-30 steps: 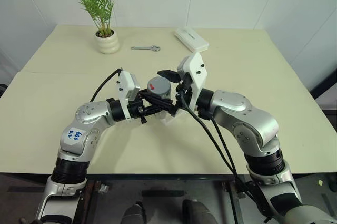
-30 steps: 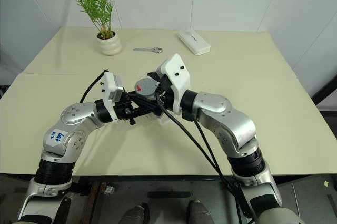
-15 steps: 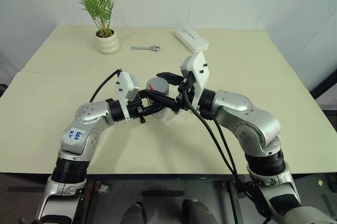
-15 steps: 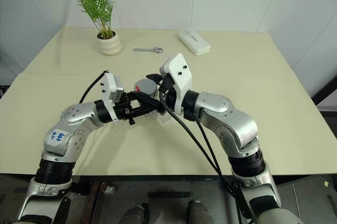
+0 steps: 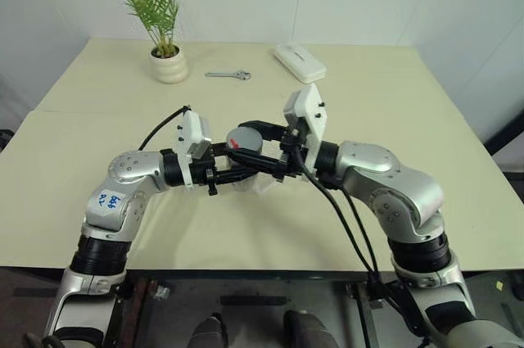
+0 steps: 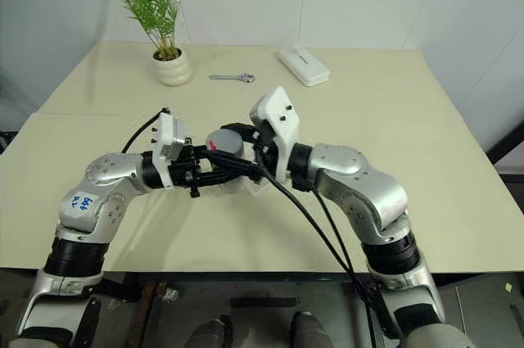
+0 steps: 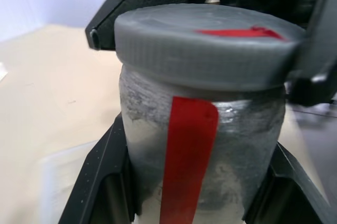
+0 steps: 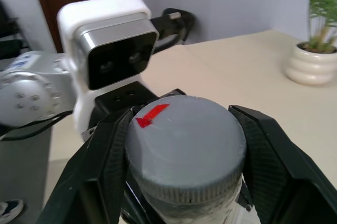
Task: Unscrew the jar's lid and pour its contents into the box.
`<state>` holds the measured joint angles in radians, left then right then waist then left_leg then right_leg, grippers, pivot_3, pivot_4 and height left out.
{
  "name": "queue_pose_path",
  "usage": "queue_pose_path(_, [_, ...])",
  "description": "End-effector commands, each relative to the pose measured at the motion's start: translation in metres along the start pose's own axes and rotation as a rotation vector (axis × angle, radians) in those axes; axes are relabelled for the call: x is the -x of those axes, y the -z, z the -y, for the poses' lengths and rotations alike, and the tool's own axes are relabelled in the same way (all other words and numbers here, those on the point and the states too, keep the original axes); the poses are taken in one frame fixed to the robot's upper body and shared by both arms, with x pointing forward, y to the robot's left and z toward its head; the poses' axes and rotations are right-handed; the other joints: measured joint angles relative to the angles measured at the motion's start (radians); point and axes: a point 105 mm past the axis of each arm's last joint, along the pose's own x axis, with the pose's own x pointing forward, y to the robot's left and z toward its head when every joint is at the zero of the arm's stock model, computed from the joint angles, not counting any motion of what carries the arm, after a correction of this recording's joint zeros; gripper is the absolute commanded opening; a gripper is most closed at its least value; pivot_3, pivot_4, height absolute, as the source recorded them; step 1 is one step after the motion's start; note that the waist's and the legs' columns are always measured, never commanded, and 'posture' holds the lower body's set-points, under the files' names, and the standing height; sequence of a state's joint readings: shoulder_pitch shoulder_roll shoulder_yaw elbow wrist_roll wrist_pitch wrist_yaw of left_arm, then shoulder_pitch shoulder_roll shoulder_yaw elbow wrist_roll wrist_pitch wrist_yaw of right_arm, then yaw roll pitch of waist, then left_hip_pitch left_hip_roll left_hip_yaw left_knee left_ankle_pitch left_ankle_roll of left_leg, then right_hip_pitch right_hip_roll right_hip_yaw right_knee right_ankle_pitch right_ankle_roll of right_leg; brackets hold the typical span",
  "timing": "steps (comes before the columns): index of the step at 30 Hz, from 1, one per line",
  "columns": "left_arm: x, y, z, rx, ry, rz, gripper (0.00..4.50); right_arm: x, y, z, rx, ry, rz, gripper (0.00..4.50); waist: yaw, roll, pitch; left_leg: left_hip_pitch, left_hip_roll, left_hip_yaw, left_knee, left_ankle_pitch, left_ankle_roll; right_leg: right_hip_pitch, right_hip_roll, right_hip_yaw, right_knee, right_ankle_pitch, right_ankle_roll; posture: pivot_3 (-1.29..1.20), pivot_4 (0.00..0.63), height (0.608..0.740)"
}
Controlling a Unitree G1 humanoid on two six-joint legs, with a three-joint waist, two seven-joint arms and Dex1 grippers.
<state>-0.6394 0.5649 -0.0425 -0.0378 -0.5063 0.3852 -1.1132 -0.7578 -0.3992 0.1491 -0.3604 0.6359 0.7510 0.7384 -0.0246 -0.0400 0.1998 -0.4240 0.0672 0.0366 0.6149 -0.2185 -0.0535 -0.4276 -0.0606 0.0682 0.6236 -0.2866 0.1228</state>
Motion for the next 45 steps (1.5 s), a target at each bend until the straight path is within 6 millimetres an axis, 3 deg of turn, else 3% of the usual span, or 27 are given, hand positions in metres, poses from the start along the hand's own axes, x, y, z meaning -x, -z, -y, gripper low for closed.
queue_pose_path(1, [0.015, 0.002, 0.001, -0.016, 0.105, -0.012, 1.93, 0.016, -0.009, -0.02, 0.073, -0.202, 0.0, 2.57, -0.002, 0.0, 0.0, 0.0, 0.0, 0.0, 0.0, 0.0, 0.0, 0.0, 0.0, 0.0, -0.001, 0.0, 0.0, 0.0, 0.15, 0.74])
queue_pose_path(7, [0.004, -0.001, 0.013, -0.009, 0.242, 0.049, 1.93, 0.018, -0.006, -0.025, 0.114, -0.311, -0.065, 2.57, -0.012, 0.0, 0.0, 0.0, 0.001, 0.0, 0.0, 0.0, 0.0, -0.001, 0.002, 0.0, 0.002, -0.001, -0.001, 0.0, 0.15, 0.74])
queue_pose_path(15, [0.001, -0.001, 0.012, -0.014, 0.193, 0.084, 1.93, 0.015, -0.005, -0.02, 0.091, -0.25, -0.046, 2.57, -0.005, 0.0, 0.0, 0.0, 0.001, 0.0, 0.002, 0.0, 0.0, -0.001, 0.002, 0.0, 0.004, -0.001, -0.001, 0.0, 0.15, 0.74])
queue_pose_path(21, [0.002, -0.003, 0.011, -0.009, 0.177, 0.099, 1.93, 0.016, -0.01, -0.012, 0.061, -0.193, -0.019, 4.47, -0.005, 0.0, 0.0, 0.0, 0.001, -0.001, 0.003, 0.0, 0.0, -0.001, 0.002, 0.0, 0.005, -0.001, -0.001, 0.0, 0.15, 0.74])
queue_pose_path(27, [0.01, -0.002, 0.006, 0.011, 0.121, 0.102, 1.93, 0.021, -0.026, 0.001, 0.126, -0.118, 0.051, 4.47, -0.005, 0.0, 0.0, 0.0, 0.001, -0.001, 0.003, 0.0, 0.0, -0.001, 0.002, 0.0, 0.004, -0.001, -0.001, 0.0, 0.15, 0.74])
queue_pose_path(37, [0.003, 0.001, 0.007, 0.039, 0.075, 0.114, 1.93, -0.005, -0.015, -0.008, 0.099, -0.118, 0.037, 4.47, -0.006, 0.0, 0.0, 0.0, 0.001, -0.001, 0.004, 0.0, 0.0, -0.001, 0.001, 0.0, 0.005, -0.001, 0.0, 0.0, 0.15, 0.74])
queue_pose_path(45, [-0.002, 0.002, 0.009, 0.04, 0.087, 0.117, 1.93, -0.016, -0.012, 0.01, 0.123, -0.056, 0.008, 4.47, -0.005, 0.0, 0.0, 0.0, 0.001, -0.001, 0.005, 0.0, 0.0, 0.0, 0.001, 0.0, 0.005, -0.001, 0.0, 0.0, 0.15, 0.74])
